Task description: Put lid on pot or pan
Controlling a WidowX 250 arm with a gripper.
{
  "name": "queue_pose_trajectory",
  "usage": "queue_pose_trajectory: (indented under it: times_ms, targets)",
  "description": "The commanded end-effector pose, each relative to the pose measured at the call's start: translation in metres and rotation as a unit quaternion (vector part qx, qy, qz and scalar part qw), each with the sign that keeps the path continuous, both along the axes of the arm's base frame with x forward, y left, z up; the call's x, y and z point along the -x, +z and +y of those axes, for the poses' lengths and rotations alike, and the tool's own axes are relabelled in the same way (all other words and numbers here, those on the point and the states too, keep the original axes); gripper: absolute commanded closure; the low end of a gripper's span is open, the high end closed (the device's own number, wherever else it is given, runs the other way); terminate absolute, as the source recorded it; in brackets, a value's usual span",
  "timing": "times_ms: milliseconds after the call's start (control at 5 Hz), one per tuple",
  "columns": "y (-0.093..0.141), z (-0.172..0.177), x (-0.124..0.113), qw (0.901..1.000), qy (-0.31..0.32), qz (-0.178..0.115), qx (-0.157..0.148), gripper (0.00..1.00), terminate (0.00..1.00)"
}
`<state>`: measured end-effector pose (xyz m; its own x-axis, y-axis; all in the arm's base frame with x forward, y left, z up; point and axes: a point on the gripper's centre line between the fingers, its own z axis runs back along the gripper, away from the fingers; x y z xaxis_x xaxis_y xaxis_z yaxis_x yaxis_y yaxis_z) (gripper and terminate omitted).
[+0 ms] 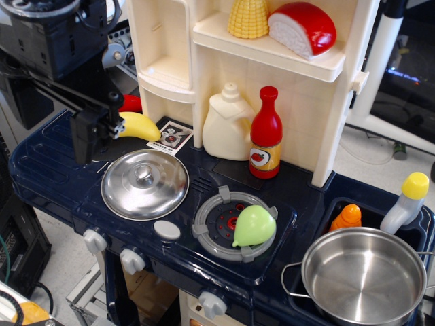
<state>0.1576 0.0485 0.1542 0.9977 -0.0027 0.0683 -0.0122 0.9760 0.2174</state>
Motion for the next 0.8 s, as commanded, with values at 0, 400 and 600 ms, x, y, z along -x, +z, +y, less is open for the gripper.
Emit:
queue_pose_trajectory:
  times_ms: [0, 400, 600]
  targets:
    - [0.000, 0.000, 0.000, 1.0000, 0.000, 0.000, 0.000, 0.00, 0.00]
    - [-0.052, -0.009, -0.036, 0.9976, -0.030, -0.038, 0.050, 0.00, 0.00]
    - [-0.063, -0.018, -0.055, 0.9958, -0.053, -0.046, 0.059, 0.00, 0.00]
